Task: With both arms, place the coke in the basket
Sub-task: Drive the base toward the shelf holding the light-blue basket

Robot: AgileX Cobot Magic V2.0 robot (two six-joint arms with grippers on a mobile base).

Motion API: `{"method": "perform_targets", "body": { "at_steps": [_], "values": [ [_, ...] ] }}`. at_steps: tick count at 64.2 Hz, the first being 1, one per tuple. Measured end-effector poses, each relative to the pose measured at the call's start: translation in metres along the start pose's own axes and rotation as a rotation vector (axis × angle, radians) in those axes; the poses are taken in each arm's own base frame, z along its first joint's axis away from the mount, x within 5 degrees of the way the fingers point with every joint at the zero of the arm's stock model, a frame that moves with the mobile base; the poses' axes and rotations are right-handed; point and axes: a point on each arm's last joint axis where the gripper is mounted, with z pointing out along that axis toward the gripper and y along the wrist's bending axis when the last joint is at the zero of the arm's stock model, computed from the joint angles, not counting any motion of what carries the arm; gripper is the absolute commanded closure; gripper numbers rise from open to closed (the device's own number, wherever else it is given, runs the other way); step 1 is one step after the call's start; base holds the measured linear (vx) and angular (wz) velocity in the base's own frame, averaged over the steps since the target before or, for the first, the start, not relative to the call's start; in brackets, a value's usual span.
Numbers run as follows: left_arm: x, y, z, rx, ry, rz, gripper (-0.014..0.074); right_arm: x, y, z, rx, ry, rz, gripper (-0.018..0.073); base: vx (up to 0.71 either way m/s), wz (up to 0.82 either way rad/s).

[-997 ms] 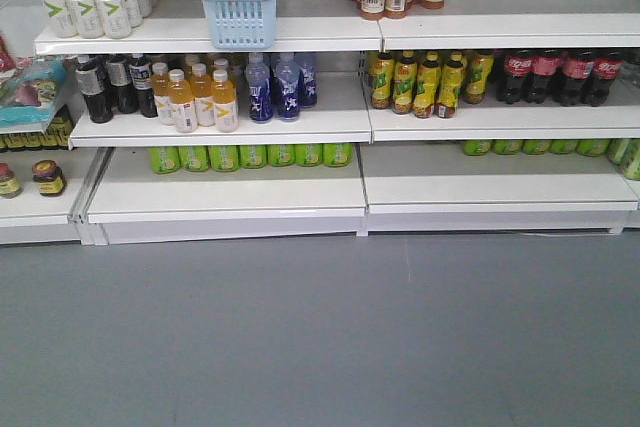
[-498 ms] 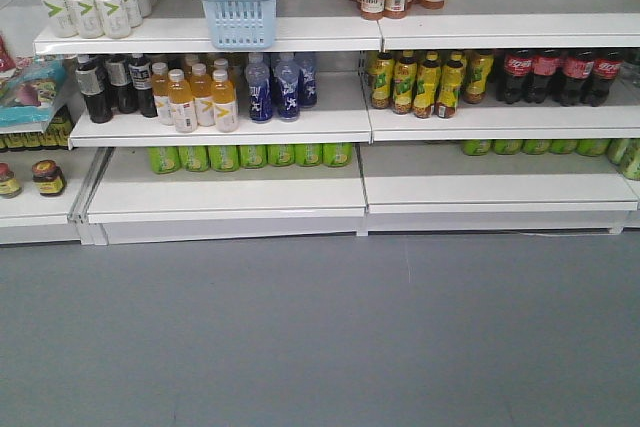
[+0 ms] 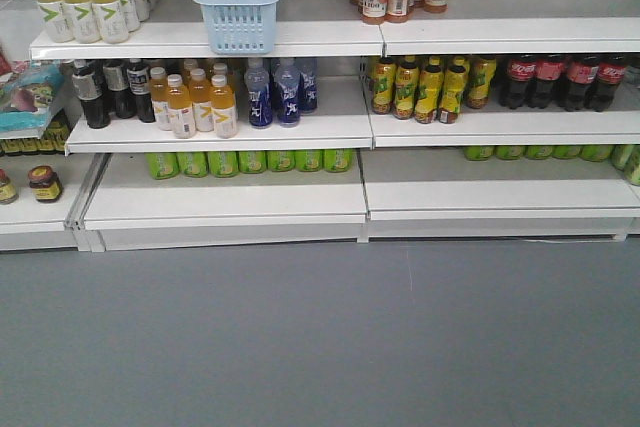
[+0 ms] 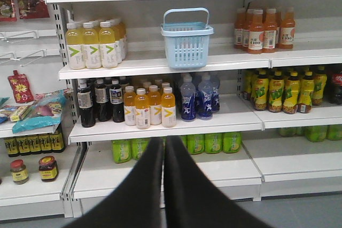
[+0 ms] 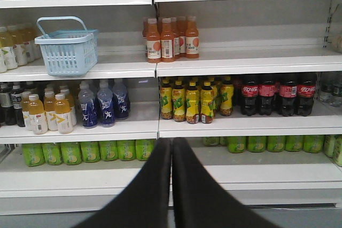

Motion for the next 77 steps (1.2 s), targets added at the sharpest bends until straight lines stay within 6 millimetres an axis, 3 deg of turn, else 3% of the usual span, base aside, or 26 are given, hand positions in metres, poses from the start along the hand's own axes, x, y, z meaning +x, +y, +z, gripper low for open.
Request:
{"method": "perform_targets", "body": {
  "at_steps": [77],
  "values": [
    [0.0,0.0,0.0,0.0,0.0,0.0,0.0603,0.0,0.0,0.0,0.0,0.0,0.0,0.0568,0.07,-0.02]
  ]
}}
